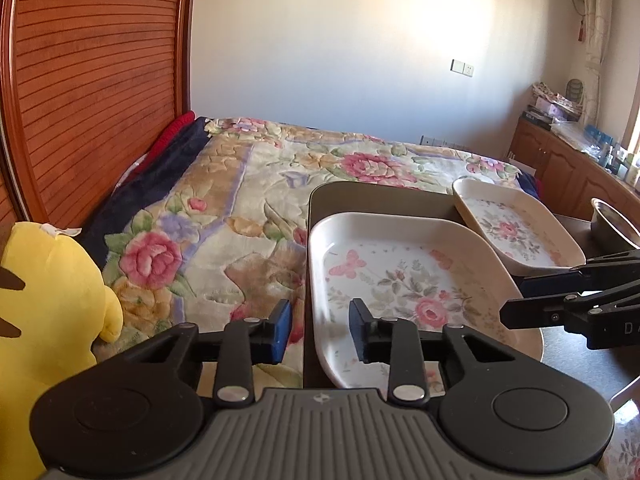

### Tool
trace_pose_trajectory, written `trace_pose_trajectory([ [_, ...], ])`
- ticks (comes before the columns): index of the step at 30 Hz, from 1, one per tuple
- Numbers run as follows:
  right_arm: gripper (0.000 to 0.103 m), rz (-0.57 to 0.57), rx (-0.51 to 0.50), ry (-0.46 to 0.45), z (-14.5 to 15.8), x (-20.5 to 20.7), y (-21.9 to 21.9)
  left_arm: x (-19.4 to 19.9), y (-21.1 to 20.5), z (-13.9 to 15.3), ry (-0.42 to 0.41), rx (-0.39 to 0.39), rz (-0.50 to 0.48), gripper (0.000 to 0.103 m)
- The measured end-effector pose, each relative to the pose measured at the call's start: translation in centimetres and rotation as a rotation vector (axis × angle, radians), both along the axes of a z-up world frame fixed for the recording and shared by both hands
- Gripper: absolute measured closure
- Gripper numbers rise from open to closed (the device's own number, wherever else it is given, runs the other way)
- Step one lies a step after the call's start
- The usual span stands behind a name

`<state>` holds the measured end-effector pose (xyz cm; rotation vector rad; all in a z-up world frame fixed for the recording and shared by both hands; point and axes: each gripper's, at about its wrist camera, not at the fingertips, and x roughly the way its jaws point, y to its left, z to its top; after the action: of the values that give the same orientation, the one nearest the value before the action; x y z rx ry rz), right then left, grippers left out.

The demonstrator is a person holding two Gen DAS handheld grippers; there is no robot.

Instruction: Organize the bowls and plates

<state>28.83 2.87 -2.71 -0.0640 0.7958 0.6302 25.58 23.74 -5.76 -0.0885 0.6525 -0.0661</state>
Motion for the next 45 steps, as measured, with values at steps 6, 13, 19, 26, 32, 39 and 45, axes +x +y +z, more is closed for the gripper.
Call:
trace_pose_trajectory([
  [6, 0.069, -0.007, -0.003, 0.012, -0.3, 0.5, 0.2, 0.3, 0.1, -0.1, 0.0, -0.014, -0.005, 0.079],
  [13, 0.08, 0.0, -0.004, 0.024, -0.7, 0.6, 0.4, 0.3, 0.1, 0.0, 0.0, -0.021, -0.007, 0.09],
  [19, 0.082, 0.0, -0.004, 0.023, -0.7, 0.7, 0.4, 0.2, 0.1, 0.0, 0.004, -0.022, -0.003, 0.09],
  [26, 0.087, -0.007, 0.006, 0.031, -0.7, 1.0, 0.2, 0.0, 0.0, 0.1, 0.009, -0.022, 0.002, 0.09],
  [32, 0.088, -0.008, 0.016, 0.034, -0.5, 0.5, -0.2, -1.2, -0.2, 0.8, 0.005, -0.029, 0.008, 0.09],
  [39, 0.088, -0.001, 0.037, 0.005, 0.8, -1.1, -1.2, -3.1, -1.2, 2.0, -0.013, -0.022, 0.009, 0.09],
  [45, 0.088, -0.008, 0.049, -0.016, 1.7, -2.2, -2.4, -4.3, -2.3, 3.3, -0.036, -0.017, 0.0, 0.09],
])
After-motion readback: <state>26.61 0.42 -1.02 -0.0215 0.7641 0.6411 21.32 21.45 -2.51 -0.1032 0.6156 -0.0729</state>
